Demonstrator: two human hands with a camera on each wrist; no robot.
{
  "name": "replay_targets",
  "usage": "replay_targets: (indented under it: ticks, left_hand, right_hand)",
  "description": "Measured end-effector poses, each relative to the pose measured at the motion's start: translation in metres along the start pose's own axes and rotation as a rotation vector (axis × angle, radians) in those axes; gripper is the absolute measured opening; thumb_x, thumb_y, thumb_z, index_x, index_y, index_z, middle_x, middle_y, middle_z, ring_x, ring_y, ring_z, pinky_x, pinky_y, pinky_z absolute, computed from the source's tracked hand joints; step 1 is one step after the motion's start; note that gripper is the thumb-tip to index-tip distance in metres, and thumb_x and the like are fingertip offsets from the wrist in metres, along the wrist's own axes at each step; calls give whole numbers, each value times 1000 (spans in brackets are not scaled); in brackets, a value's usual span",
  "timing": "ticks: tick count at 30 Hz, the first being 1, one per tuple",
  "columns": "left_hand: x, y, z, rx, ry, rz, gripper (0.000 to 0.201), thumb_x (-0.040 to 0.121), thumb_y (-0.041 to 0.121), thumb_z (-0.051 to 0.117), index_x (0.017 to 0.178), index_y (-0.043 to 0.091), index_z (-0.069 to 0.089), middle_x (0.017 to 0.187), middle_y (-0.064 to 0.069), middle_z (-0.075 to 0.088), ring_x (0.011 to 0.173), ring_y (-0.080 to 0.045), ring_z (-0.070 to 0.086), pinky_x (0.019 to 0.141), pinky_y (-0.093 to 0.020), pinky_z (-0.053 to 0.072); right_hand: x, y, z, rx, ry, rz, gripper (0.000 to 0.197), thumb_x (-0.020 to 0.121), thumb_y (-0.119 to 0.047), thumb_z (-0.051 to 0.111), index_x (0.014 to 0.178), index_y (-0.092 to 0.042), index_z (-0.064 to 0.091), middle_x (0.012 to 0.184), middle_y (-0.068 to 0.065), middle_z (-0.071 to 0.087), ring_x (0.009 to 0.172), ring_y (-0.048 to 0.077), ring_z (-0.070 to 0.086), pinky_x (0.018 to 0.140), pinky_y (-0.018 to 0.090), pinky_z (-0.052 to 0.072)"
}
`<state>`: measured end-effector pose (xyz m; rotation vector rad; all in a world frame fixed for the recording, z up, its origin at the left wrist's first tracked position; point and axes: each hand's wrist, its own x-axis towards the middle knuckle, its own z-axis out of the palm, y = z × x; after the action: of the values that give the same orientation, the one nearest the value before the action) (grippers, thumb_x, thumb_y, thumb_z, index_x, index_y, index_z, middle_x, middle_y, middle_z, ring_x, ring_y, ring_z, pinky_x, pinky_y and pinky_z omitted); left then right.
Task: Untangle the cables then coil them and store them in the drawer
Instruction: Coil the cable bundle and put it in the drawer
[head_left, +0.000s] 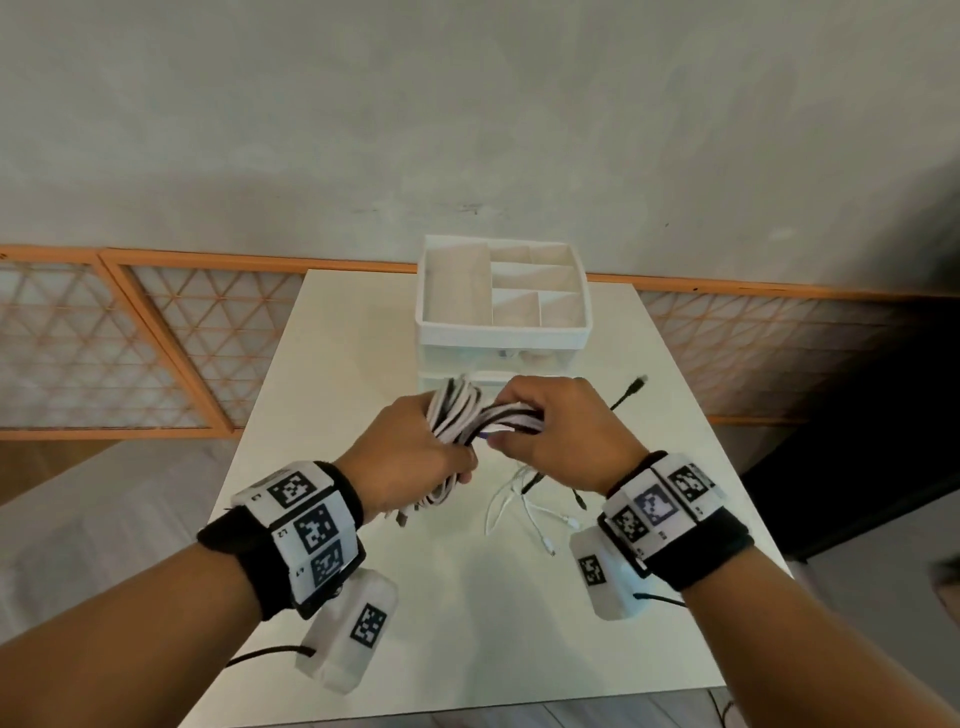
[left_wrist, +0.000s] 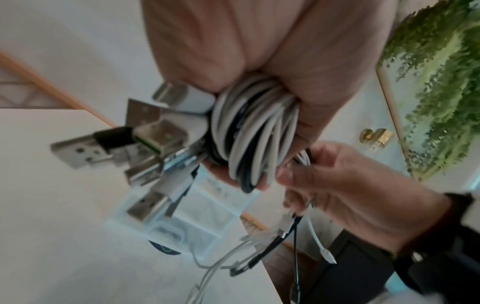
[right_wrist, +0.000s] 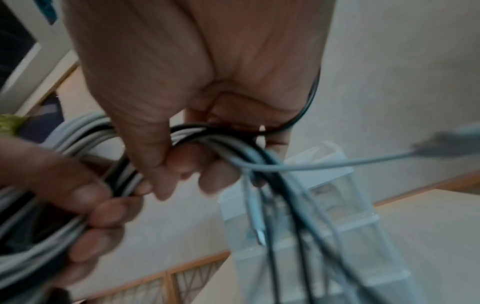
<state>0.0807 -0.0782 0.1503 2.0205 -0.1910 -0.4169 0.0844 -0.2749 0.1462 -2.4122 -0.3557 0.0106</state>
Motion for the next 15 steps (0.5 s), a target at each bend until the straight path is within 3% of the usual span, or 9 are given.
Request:
replay_targets:
  ticks: [2,4,6,8,11,13,15]
  left_hand:
    - [1,-1,-7,-96,111,3,9,81,0,69,85,8,70,73,-7,76,70,-20,71,67,-32,56]
    - [2,-1,-11,-192,191,-13,9,81,-2,69,87,6,69,74,-12,75,69,-22,71,66,-32,57]
    - [4,0,-10,-275,227,-50,9,82,-3,67,88,3,68,74,-15,73,66,-21,70,63,-33,55]
    - [5,1,-4,-345,241,-96,6,84,1,66,90,1,68,72,-14,70,63,-21,68,59,-31,53]
    - [5,4,8,-451,259,-154,26,87,31,74,87,6,68,71,-12,69,58,-18,66,56,-26,51]
    - [3,9,14,-528,253,-165,48,73,56,75,82,10,68,70,-9,71,59,-16,67,58,-26,52]
    - [0,14,18,-615,202,-130,59,54,61,76,83,11,67,70,-4,73,67,-16,70,62,-28,53]
  right_hand:
    - [-3,16,-9,-9,-53,38,14,88,-33,72,86,-21,66,71,-8,63,63,6,58,59,19,47]
    - [-6,34,-11,37,-52,102,18,93,-37,66,87,-20,64,74,-2,64,66,13,60,65,33,54]
    - [-9,41,-4,69,0,114,22,97,-35,60,89,-15,60,75,6,63,67,21,60,70,42,53]
    - [-10,33,8,88,109,62,21,101,-32,54,94,-12,57,69,1,59,65,21,58,69,43,52]
    - [-10,6,24,100,270,-64,21,103,-29,46,111,-13,57,76,-5,62,68,18,58,65,40,50]
    - [-12,-9,36,33,278,-133,27,101,-28,42,122,-14,53,89,1,66,74,23,62,64,41,51]
    - [-15,-18,52,-103,235,-185,33,98,-24,38,127,-13,49,97,6,64,74,29,62,62,45,53]
